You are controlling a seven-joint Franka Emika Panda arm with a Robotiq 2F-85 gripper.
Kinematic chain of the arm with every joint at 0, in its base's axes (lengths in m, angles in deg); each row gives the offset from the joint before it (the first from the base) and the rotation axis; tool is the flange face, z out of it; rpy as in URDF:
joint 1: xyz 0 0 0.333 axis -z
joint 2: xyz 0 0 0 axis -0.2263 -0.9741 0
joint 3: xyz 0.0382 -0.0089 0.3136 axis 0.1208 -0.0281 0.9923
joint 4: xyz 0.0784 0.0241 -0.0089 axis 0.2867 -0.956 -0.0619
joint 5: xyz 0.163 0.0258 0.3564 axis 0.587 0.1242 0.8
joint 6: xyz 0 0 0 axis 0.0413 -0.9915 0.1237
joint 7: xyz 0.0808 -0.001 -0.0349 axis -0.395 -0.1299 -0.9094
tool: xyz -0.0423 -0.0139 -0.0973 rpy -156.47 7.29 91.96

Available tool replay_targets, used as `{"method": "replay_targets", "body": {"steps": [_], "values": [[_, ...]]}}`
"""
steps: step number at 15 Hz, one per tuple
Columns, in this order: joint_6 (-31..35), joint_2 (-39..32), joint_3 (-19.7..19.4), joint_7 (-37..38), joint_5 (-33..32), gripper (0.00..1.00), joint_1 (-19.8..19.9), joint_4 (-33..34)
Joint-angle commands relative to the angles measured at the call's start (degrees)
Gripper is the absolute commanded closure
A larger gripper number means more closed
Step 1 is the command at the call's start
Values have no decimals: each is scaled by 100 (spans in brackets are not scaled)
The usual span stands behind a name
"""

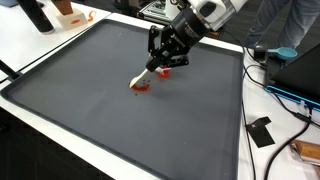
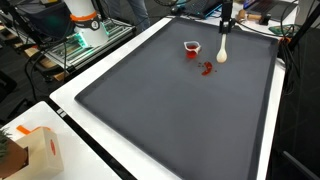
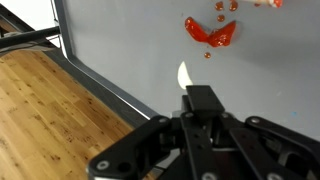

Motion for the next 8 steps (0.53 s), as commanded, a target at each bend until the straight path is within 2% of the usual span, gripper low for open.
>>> {"method": "replay_targets", "body": {"steps": [1,8], "values": [[212,26,52,-142,178,97,207,-20],[620,128,46,-704,1018,97,551,35]]}}
